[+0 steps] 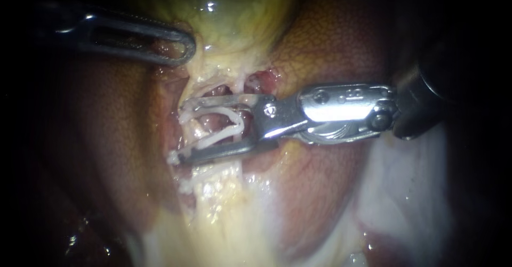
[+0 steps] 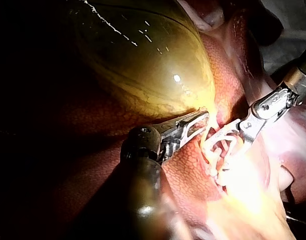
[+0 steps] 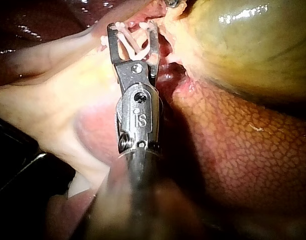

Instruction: Clipping third clip left tube

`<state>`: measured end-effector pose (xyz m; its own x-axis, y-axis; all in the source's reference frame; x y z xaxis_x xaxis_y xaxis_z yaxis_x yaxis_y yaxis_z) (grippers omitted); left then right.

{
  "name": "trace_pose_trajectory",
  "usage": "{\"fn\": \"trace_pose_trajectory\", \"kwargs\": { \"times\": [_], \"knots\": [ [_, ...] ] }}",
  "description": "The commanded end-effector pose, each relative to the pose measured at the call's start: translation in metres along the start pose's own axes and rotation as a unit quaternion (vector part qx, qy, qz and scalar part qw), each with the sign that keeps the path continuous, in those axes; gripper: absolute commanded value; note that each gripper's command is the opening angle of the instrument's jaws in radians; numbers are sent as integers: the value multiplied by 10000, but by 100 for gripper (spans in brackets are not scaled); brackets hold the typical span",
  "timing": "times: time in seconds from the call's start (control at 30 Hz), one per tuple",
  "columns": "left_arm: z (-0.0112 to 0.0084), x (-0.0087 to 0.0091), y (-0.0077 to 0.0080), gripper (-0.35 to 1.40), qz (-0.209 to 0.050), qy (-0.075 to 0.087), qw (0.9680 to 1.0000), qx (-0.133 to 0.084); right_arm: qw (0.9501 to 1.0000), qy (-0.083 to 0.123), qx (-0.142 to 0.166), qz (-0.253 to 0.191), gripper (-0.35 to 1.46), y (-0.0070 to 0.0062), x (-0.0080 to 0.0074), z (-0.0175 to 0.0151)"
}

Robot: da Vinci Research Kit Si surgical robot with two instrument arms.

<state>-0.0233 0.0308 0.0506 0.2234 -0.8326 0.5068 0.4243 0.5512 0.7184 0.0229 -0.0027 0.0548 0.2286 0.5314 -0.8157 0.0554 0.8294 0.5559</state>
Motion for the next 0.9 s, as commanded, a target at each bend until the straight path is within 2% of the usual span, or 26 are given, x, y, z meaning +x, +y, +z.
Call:
{"fn": "trace_pose_trajectory", "kwargs": {
  "times": [0.03,0.27,0.4,0.53,0.7,0.9],
  "knots": [
    [0,0,0,-35,1,-1,10000,1,10000,4,3,2,43,-1,1,0],
    [-3,0,2,-35,1,5,10000,14,10000,14,50,-22,43,-9,13,-13],
    [-8,-2,4,-35,-2,18,10000,44,9999,56,95,-37,43,-15,27,-35],
    [-12,-4,6,-35,-34,10,10000,16,9999,77,94,-12,43,-16,34,-52],
    [-15,-4,6,-35,-35,14,10000,24,9999,73,95,-13,43,-10,29,-67],
    [-16,-4,5,-35,-37,13,10000,20,9999,58,80,-65,43,3,10,-63]
  ]
}}
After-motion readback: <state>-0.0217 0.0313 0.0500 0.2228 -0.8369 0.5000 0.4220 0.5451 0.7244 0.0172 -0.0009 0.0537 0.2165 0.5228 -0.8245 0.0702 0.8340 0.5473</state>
